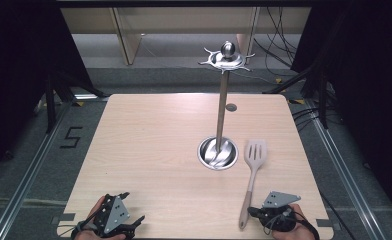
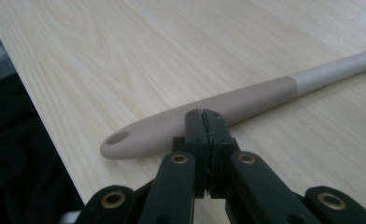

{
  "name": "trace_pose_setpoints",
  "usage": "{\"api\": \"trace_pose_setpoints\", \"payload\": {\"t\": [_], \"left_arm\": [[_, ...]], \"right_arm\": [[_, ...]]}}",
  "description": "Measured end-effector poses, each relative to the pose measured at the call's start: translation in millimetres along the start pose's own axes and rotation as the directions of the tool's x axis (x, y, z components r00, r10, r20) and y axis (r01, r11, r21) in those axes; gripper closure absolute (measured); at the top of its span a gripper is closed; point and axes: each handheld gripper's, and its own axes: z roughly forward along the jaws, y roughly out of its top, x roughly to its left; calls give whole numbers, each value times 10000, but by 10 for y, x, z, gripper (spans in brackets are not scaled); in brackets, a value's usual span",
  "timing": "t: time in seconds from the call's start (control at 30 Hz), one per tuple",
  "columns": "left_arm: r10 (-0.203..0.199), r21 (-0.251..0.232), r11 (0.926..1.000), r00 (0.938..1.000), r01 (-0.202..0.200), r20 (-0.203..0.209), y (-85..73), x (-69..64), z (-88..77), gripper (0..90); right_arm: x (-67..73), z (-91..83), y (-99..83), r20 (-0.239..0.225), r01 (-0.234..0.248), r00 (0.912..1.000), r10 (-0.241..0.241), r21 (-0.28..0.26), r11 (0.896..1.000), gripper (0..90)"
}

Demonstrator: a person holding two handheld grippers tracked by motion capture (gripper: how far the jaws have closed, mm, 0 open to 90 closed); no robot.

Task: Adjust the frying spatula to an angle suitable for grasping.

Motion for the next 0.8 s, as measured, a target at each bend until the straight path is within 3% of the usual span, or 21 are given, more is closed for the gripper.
{"api": "trace_pose_setpoints", "payload": {"t": [0.27, 0.53, 0.57, 0.6, 0.67, 0.7, 0.8], "left_arm": [[36, -11, 10000, 10000, -36, -86, -6, -2, 10, 151], [81, 31, 10000, 9999, -80, -80, -3, 2, 4, 152], [-14, 4, 10000, 10000, 14, 66, 0, 2, -1, 151], [16, 45, 10000, 10000, -16, 43, 0, 4, -2, 151], [15, 44, 10000, 10000, -15, 29, 0, 0, -5, 151], [17, 42, 10000, 10000, -18, 44, 0, 0, -6, 151], [88, -52, 9999, 9998, -89, -150, -3, 0, 5, 151]], "right_arm": [[50, 176, 122, -193, -120, 9997, 115, -232, 9997, 900], [119, 364, 315, -13, 201, 9998, -202, -149, 9997, 900], [124, 408, 342, -25, 237, 9997, -238, -311, 9992, 900], [124, 424, 378, -69, 254, 9997, -255, -103, 9996, 900], [127, 503, 437, -22, 400, 9992, -400, -303, 9987, 900], [123, 515, 478, -39, 523, 9986, -523, -73, 9986, 900], [123, 615, 567, -58, 523, 9986, -524, -191, 9984, 900]]}}
